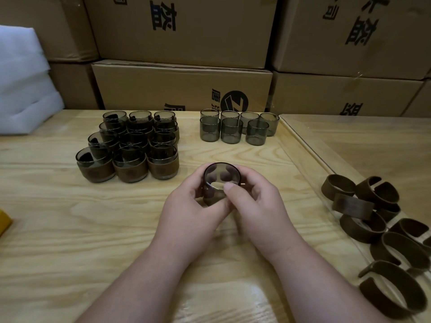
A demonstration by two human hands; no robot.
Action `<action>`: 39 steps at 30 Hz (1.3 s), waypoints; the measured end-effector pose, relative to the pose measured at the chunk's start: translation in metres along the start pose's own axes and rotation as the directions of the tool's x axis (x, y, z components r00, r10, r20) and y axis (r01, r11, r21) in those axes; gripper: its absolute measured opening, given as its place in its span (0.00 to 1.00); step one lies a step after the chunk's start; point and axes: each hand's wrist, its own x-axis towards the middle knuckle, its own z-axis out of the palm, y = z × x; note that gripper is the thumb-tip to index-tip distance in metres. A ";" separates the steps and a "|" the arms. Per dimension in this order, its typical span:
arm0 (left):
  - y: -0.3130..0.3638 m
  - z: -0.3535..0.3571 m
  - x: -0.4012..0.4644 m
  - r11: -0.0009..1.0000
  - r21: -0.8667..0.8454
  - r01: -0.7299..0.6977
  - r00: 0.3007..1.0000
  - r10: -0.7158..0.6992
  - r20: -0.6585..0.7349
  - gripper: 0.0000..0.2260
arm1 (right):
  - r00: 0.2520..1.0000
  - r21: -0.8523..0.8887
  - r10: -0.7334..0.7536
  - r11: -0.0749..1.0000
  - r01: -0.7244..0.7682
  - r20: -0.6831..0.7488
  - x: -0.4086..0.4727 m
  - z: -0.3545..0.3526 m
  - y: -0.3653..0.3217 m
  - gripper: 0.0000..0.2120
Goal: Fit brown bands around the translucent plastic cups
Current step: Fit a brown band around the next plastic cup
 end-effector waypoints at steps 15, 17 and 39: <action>0.001 0.000 -0.001 0.999 0.036 -0.020 1.000 0.020 -0.017 0.22 | 1.000 -0.036 0.024 0.999 -0.024 0.015 -0.002 0.001 -0.001 0.16; 0.001 -0.001 -0.001 0.999 0.046 -0.024 1.000 0.025 -0.013 0.23 | 0.999 -0.030 0.033 0.999 -0.033 0.007 -0.002 0.001 -0.001 0.17; 0.005 0.003 -0.006 0.978 0.182 -0.097 0.994 0.088 0.059 0.34 | 0.935 0.023 0.172 0.985 -0.173 -0.310 0.003 0.001 -0.002 0.18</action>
